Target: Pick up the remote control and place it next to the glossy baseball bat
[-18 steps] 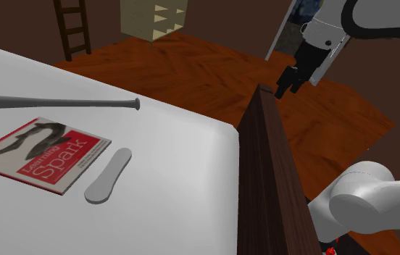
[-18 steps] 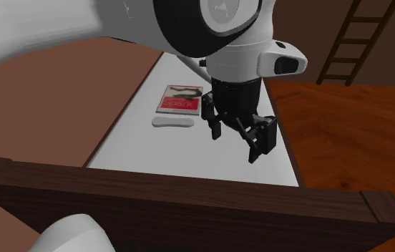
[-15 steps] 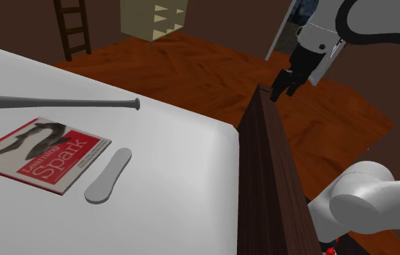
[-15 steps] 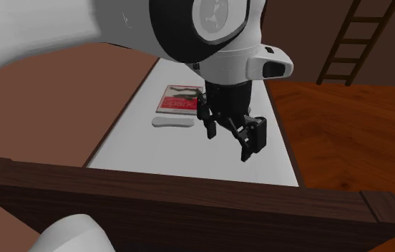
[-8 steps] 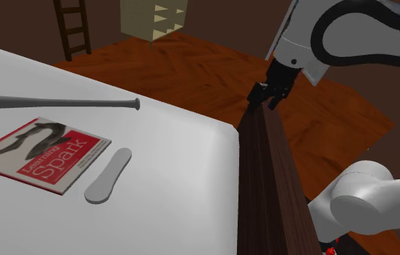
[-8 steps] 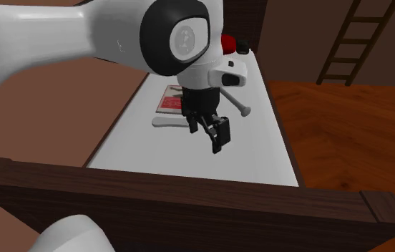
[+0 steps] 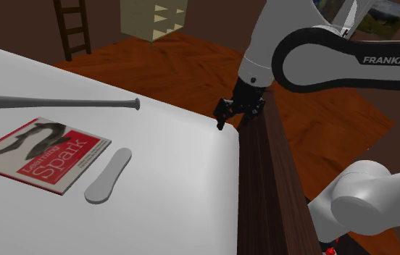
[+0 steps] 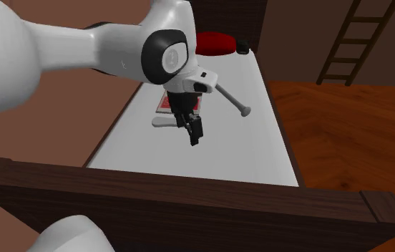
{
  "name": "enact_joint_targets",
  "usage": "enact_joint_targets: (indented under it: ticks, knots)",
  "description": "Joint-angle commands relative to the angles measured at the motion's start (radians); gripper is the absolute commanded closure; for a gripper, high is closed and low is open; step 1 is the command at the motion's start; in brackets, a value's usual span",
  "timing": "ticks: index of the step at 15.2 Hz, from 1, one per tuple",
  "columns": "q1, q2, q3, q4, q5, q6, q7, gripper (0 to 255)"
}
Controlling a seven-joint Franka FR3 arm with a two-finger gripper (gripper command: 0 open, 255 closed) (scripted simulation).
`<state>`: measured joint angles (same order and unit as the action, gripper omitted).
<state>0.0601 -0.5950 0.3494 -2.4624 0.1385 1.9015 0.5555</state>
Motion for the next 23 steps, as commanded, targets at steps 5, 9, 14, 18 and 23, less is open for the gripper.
enact_joint_targets:
  ticks: [5, 9, 14, 18, 23]
  knots:
    - [-0.012, 0.175, 0.134, 0.051, 0.022, 0.128, 0.208, 0]
    - [-0.034, 0.323, 0.223, 0.12, -0.011, 0.205, 0.363, 0]
    - [-0.052, 0.541, 0.313, 0.239, -0.128, 0.278, 0.586, 0]
    - [-0.021, 0.735, 0.334, 0.362, -0.266, 0.305, 0.776, 0]
    - [0.08, 0.963, 0.29, 0.552, -0.412, 0.299, 0.968, 0]
